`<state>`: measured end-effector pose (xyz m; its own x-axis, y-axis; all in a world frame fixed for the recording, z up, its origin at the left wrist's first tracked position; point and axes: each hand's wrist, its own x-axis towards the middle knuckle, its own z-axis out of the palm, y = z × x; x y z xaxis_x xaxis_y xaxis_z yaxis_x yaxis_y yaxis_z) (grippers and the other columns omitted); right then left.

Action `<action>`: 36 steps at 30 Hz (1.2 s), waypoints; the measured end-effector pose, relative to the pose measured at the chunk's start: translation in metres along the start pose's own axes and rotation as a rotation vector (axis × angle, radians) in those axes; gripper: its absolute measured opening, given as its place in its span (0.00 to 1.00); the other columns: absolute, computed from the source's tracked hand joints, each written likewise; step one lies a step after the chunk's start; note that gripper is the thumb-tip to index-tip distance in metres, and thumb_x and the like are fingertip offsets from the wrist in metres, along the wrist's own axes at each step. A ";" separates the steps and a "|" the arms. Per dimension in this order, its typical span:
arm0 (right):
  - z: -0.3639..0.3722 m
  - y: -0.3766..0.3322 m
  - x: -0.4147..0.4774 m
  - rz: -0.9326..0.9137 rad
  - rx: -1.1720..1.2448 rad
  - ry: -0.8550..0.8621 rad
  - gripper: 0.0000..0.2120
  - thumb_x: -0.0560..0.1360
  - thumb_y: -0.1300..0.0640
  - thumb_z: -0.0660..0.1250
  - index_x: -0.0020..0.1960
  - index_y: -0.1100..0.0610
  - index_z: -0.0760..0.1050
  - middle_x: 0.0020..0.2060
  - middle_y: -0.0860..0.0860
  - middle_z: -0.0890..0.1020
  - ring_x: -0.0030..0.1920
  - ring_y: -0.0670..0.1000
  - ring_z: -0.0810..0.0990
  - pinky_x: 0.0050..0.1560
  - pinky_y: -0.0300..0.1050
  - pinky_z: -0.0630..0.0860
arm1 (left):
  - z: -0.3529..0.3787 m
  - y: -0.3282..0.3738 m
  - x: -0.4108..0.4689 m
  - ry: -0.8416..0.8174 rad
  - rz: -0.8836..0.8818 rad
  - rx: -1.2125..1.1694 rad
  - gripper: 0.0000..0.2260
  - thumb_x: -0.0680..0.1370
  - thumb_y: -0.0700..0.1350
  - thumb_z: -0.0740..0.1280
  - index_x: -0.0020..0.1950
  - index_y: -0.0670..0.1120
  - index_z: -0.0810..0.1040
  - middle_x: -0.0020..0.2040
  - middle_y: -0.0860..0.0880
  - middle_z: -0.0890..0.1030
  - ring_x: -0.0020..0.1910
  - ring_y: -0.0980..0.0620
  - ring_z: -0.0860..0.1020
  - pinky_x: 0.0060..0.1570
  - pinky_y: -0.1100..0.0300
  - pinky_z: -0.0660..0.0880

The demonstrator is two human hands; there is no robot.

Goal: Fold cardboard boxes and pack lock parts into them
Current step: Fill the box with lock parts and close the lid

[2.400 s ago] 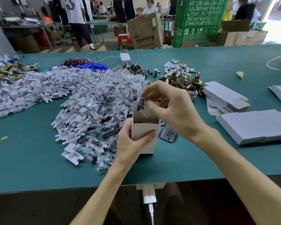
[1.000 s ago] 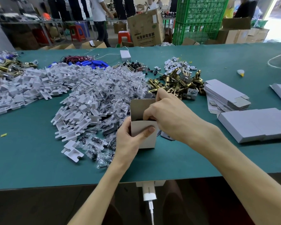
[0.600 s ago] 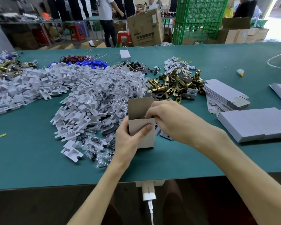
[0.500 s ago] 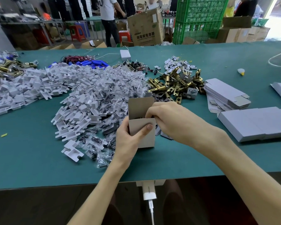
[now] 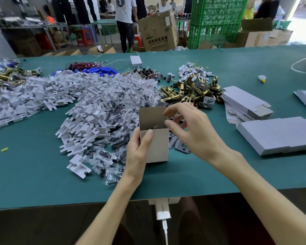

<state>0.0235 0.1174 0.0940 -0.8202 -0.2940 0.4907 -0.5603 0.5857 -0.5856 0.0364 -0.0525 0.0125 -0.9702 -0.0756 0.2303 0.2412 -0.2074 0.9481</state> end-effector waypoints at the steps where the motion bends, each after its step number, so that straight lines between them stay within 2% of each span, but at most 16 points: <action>1: 0.004 0.004 -0.002 0.033 0.061 -0.015 0.08 0.81 0.58 0.68 0.60 0.54 0.77 0.54 0.46 0.79 0.54 0.43 0.79 0.51 0.36 0.77 | 0.000 0.000 0.000 0.009 0.004 -0.007 0.12 0.80 0.59 0.67 0.59 0.56 0.80 0.50 0.52 0.85 0.47 0.53 0.83 0.41 0.57 0.81; 3: 0.013 0.011 -0.007 0.103 0.198 -0.031 0.11 0.81 0.58 0.69 0.62 0.52 0.76 0.57 0.47 0.81 0.60 0.43 0.80 0.55 0.39 0.79 | 0.000 0.000 0.001 0.025 0.029 -0.016 0.11 0.83 0.57 0.64 0.61 0.55 0.80 0.51 0.53 0.84 0.47 0.54 0.83 0.41 0.59 0.81; 6: 0.027 0.016 -0.015 0.172 0.424 0.018 0.14 0.81 0.59 0.70 0.64 0.48 0.74 0.51 0.45 0.84 0.51 0.44 0.84 0.52 0.40 0.79 | 0.000 0.000 0.003 0.058 0.096 -0.013 0.14 0.85 0.52 0.63 0.71 0.58 0.75 0.56 0.51 0.83 0.51 0.53 0.83 0.43 0.58 0.82; 9: 0.039 0.018 -0.019 0.191 0.522 0.107 0.15 0.80 0.59 0.70 0.64 0.48 0.72 0.51 0.45 0.86 0.47 0.47 0.85 0.46 0.40 0.80 | -0.002 0.001 0.004 0.114 0.165 0.020 0.19 0.84 0.51 0.64 0.75 0.62 0.70 0.59 0.42 0.81 0.51 0.49 0.83 0.46 0.55 0.82; 11: 0.045 0.019 -0.020 0.184 0.506 0.142 0.14 0.81 0.58 0.69 0.64 0.48 0.72 0.52 0.45 0.85 0.50 0.47 0.85 0.48 0.41 0.81 | -0.002 0.001 0.004 0.131 0.198 0.039 0.18 0.84 0.49 0.65 0.73 0.60 0.71 0.57 0.41 0.81 0.49 0.49 0.82 0.44 0.56 0.82; 15: 0.052 0.020 -0.024 0.175 0.475 0.182 0.14 0.82 0.57 0.68 0.66 0.46 0.74 0.54 0.44 0.84 0.54 0.46 0.83 0.50 0.35 0.78 | -0.002 0.000 0.003 0.141 0.213 0.033 0.15 0.84 0.47 0.66 0.70 0.57 0.71 0.56 0.42 0.82 0.49 0.49 0.83 0.44 0.56 0.81; 19: 0.059 0.021 -0.026 0.184 0.474 0.211 0.13 0.83 0.55 0.66 0.66 0.44 0.75 0.56 0.43 0.83 0.59 0.46 0.81 0.55 0.42 0.79 | -0.002 -0.001 0.003 0.142 0.220 0.032 0.15 0.84 0.47 0.66 0.69 0.57 0.72 0.57 0.42 0.82 0.50 0.47 0.83 0.44 0.55 0.82; 25: 0.067 0.020 -0.028 0.161 0.469 0.266 0.13 0.83 0.55 0.65 0.67 0.47 0.76 0.56 0.39 0.82 0.61 0.47 0.81 0.58 0.39 0.77 | -0.003 -0.002 0.004 0.131 0.227 0.048 0.11 0.85 0.46 0.65 0.67 0.53 0.76 0.55 0.46 0.83 0.50 0.50 0.82 0.42 0.58 0.81; 28: 0.071 0.021 -0.029 0.151 0.453 0.271 0.12 0.84 0.56 0.64 0.66 0.50 0.77 0.58 0.41 0.82 0.60 0.48 0.81 0.58 0.44 0.79 | -0.003 -0.003 0.003 0.120 0.200 0.065 0.09 0.84 0.49 0.65 0.64 0.52 0.78 0.53 0.51 0.83 0.48 0.54 0.81 0.40 0.59 0.80; 31: 0.073 0.020 -0.030 0.159 0.455 0.274 0.10 0.84 0.56 0.64 0.64 0.52 0.77 0.57 0.44 0.82 0.58 0.51 0.81 0.55 0.49 0.80 | -0.003 -0.002 0.002 0.118 0.177 0.065 0.09 0.83 0.54 0.66 0.60 0.54 0.79 0.51 0.49 0.83 0.47 0.51 0.81 0.40 0.56 0.81; 36: 0.070 0.014 -0.030 0.155 0.503 0.283 0.08 0.84 0.53 0.63 0.59 0.55 0.78 0.52 0.46 0.83 0.52 0.50 0.82 0.50 0.38 0.75 | -0.001 0.000 0.002 0.127 0.200 0.068 0.11 0.83 0.55 0.63 0.58 0.51 0.79 0.47 0.56 0.82 0.42 0.58 0.79 0.36 0.60 0.79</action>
<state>0.0323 0.0817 0.0265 -0.8731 0.0200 0.4872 -0.4787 0.1555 -0.8641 0.0347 -0.0541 0.0129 -0.8914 -0.2315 0.3896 0.4219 -0.1102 0.8999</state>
